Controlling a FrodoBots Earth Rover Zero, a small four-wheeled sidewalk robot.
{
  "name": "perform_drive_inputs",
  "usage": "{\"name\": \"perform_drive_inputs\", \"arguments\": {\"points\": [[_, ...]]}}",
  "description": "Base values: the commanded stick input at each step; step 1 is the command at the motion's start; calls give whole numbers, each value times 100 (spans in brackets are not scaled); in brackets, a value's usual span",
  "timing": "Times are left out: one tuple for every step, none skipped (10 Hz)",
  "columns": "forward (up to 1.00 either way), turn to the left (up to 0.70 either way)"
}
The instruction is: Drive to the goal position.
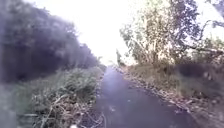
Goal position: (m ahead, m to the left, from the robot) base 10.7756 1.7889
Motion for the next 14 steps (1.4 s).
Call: {"name": "perform_drive_inputs", "arguments": {"points": [[70,0],[70,0],[70,0],[70,0],[70,0],[70,0],[70,0],[70,0],[70,0],[70,0],[70,0],[70,0],[70,0],[70,0]]}}
